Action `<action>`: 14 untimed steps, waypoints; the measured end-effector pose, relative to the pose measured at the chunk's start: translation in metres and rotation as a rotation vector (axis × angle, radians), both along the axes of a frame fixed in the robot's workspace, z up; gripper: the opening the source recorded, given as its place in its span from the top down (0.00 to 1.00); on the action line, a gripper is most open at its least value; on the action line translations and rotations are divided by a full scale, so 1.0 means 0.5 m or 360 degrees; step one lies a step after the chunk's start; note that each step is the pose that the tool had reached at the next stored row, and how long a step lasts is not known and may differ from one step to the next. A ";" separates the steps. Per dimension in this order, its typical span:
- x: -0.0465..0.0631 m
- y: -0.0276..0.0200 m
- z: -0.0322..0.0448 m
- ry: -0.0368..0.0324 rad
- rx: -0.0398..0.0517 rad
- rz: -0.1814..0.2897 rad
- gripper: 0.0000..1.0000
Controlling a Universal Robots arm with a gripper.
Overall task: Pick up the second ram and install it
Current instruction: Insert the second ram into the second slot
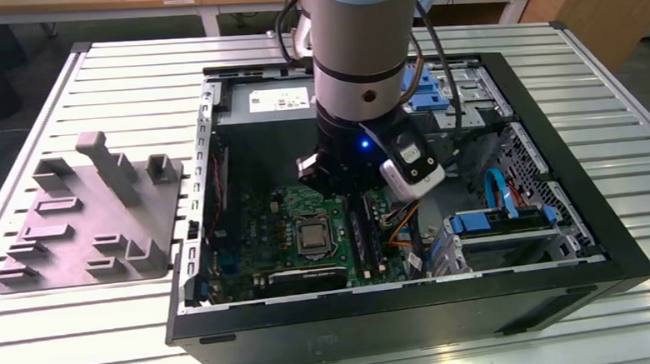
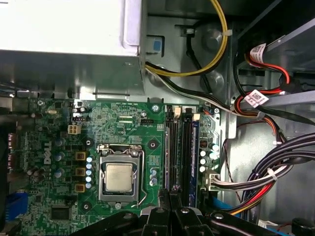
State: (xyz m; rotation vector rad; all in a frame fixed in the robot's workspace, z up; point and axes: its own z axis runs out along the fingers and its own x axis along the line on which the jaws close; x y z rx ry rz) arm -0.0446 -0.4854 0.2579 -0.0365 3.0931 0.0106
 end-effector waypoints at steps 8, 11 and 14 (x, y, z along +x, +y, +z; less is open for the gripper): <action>0.010 0.0000 -0.015 0.0000 0.0000 0.0000 0.89; 0.010 -0.0001 -0.021 0.0000 0.0000 0.0000 0.89; 0.011 0.0003 -0.027 0.0000 0.0000 0.0000 0.89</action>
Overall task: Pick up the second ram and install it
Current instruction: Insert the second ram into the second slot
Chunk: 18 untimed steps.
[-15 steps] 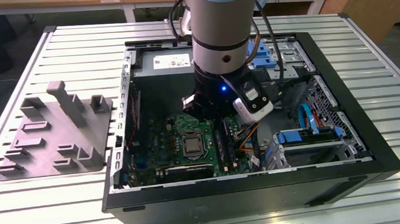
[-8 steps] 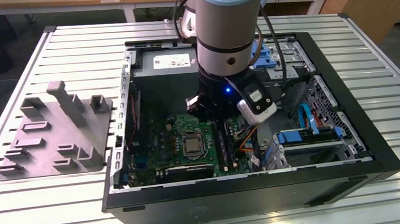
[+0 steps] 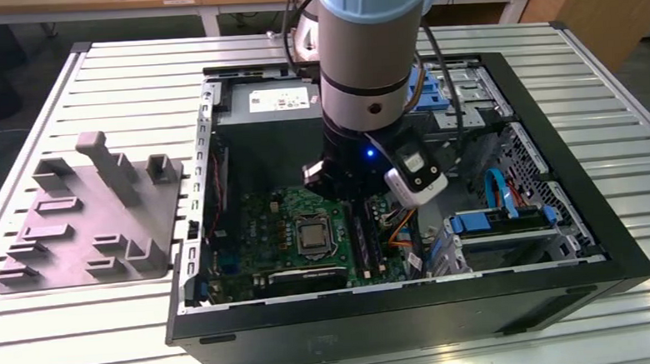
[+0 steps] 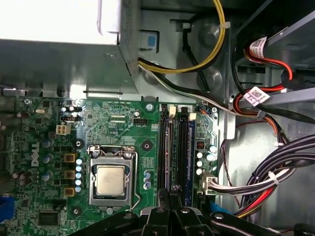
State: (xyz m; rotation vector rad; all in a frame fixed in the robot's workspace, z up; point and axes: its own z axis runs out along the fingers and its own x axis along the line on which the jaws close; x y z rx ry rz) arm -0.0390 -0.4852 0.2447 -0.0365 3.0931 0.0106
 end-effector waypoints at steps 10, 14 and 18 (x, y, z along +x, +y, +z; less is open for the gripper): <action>0.004 0.0005 -0.013 0.0000 0.0000 0.0000 0.89; 0.006 0.0027 -0.018 0.0000 0.0000 0.0000 0.89; 0.007 0.0039 -0.023 0.0000 0.0000 0.0000 0.89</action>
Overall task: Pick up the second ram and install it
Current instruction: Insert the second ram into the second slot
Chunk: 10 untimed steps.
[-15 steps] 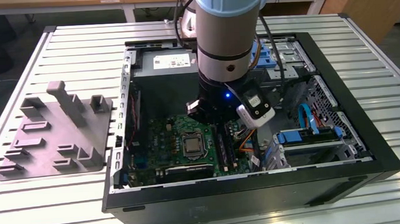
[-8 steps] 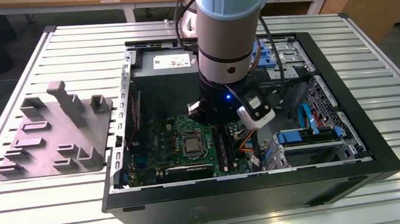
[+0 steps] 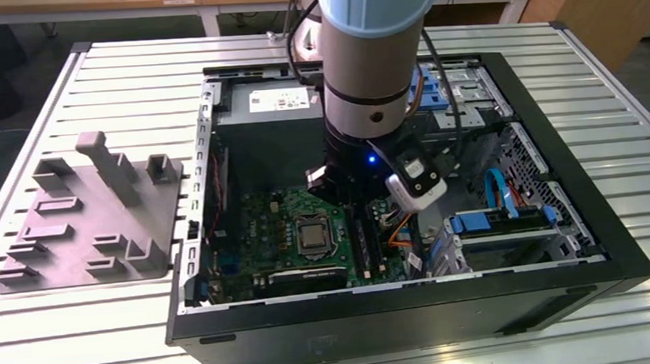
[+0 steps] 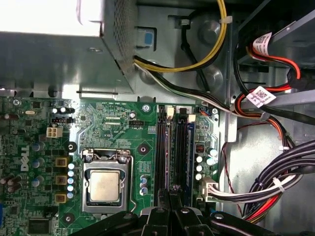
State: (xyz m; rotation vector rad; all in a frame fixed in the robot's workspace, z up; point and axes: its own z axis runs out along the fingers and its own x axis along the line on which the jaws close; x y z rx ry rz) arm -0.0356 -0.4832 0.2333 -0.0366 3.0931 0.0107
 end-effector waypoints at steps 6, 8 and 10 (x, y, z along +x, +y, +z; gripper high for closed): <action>0.000 0.0019 -0.004 0.0000 0.0000 0.0000 0.89; 0.000 0.0021 -0.004 0.0000 0.0000 0.0000 0.89; 0.000 0.0021 -0.004 0.0000 0.0002 0.0000 0.89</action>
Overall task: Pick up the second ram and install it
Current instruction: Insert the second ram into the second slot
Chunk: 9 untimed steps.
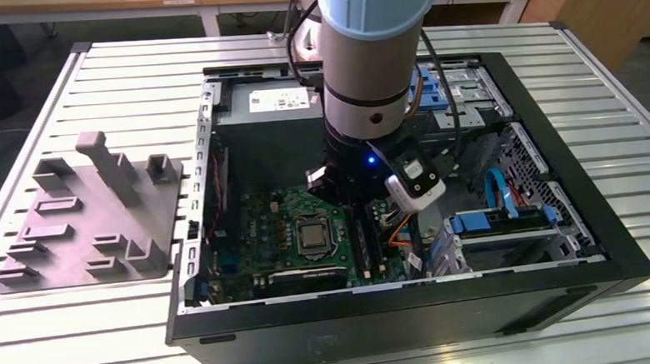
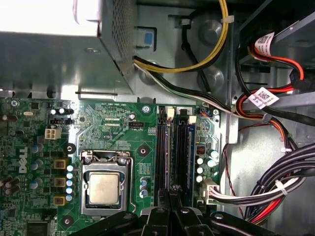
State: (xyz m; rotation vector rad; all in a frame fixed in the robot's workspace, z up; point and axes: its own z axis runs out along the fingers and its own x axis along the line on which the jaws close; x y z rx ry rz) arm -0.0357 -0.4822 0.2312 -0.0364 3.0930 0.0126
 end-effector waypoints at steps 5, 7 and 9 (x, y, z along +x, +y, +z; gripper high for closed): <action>0.000 0.0001 0.000 -0.0001 0.0017 -0.0005 0.89; 0.000 0.0001 -0.001 -0.0001 0.0017 -0.0052 0.89; 0.000 0.0000 -0.001 -0.0001 0.0017 -0.0084 0.89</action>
